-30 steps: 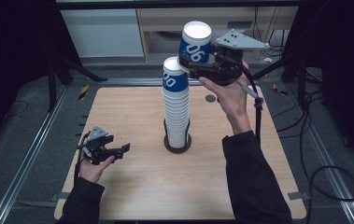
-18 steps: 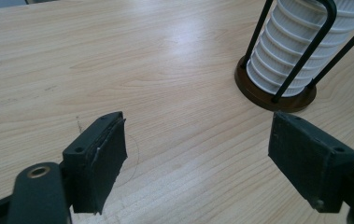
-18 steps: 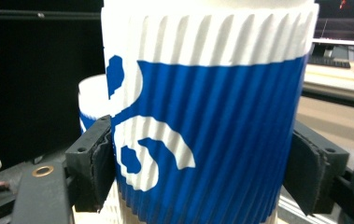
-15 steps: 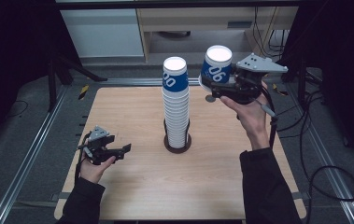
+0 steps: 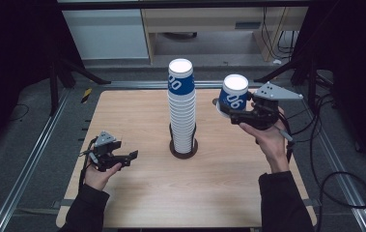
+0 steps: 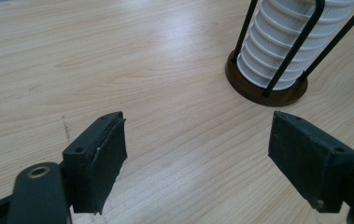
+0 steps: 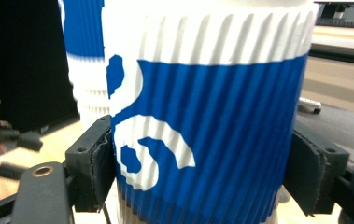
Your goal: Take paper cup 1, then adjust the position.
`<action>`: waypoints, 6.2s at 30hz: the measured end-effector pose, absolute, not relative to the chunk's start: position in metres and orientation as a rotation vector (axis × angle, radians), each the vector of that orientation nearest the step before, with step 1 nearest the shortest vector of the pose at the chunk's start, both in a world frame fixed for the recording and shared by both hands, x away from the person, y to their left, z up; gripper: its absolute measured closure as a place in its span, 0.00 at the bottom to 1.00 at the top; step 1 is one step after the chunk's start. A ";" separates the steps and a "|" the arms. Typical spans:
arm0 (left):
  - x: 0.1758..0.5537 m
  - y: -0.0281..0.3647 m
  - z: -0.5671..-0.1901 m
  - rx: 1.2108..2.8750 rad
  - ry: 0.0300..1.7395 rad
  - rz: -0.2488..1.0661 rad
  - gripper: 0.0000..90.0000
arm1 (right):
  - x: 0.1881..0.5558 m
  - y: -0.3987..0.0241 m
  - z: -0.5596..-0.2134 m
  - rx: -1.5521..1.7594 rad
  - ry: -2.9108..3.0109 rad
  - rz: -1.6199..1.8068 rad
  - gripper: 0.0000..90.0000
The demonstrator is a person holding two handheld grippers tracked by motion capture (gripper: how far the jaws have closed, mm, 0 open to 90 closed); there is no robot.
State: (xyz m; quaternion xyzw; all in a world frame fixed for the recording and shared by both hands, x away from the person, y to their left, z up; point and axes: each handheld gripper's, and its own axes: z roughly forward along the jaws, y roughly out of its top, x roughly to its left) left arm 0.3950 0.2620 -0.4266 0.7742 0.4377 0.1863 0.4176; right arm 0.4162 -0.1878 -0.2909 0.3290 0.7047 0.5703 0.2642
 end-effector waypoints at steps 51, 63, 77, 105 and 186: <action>0.368 0.216 -0.403 2.018 0.809 0.309 0.21 | 0.388 -0.126 -0.416 0.533 2.459 1.361 0.24; 0.363 0.205 -0.401 2.044 0.740 0.289 0.21 | 0.385 -0.108 -0.423 0.461 2.528 1.361 0.24; 0.358 0.192 -0.402 2.088 0.681 0.252 0.20 | 0.384 -0.087 -0.434 0.360 2.615 1.315 0.24; 0.354 0.164 -0.415 2.222 0.572 0.156 0.20 | 0.375 -0.047 -0.456 0.173 2.711 1.218 0.24; 0.357 0.187 -0.400 1.926 0.512 0.020 0.30 | 0.383 -0.069 -0.439 0.301 2.621 1.675 0.12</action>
